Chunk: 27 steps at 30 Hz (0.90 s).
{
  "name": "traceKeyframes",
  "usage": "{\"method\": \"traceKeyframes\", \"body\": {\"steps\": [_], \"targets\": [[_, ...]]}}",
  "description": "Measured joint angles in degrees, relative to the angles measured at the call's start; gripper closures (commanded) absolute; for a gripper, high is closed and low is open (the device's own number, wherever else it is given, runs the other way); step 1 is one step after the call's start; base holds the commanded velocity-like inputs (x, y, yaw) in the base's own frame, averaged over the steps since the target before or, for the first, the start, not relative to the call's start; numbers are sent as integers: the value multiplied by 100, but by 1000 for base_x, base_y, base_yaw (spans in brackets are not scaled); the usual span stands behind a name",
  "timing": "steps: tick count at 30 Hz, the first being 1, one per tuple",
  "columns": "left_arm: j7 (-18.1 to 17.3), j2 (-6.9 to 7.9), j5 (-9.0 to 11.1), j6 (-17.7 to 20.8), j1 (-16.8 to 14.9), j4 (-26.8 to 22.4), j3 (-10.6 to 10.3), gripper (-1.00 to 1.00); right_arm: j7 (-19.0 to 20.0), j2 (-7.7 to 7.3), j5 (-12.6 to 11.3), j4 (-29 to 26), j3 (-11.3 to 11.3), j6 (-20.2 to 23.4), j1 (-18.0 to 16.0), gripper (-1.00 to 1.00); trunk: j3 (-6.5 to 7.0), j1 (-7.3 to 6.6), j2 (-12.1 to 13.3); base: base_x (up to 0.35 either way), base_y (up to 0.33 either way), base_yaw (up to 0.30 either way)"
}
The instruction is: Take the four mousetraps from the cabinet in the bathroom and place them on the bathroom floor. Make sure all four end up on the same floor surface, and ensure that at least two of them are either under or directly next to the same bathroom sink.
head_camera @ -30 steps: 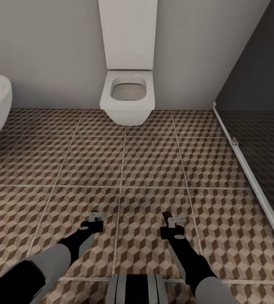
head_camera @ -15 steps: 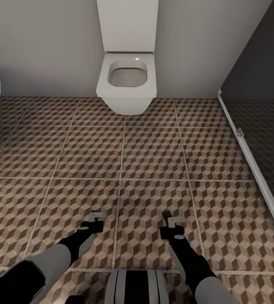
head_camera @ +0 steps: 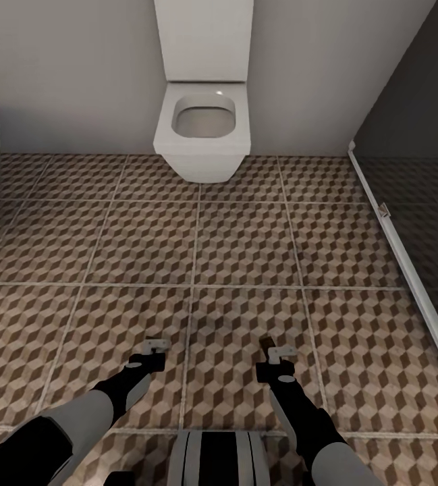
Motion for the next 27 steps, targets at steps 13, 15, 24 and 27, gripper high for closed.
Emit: {"method": "traceKeyframes", "body": {"steps": [13,15,24,27], "targets": [[2,0,0,0,16,0,0,100,1,6,0,3,2,-2,-1,100,0,-3,0,200,162,0],[2,0,0,0,16,0,0,100,1,6,0,3,2,-2,-1,100,0,-3,0,260,216,0],[0,-6,0,1,16,0,0,100,1,6,-2,1,1,-1,0,100,0,-3,0,262,163,0],[0,-8,1,2,16,0,0,100,0,6,-2,0,0,-2,0,100,0,-3,0,263,26,0]]}}
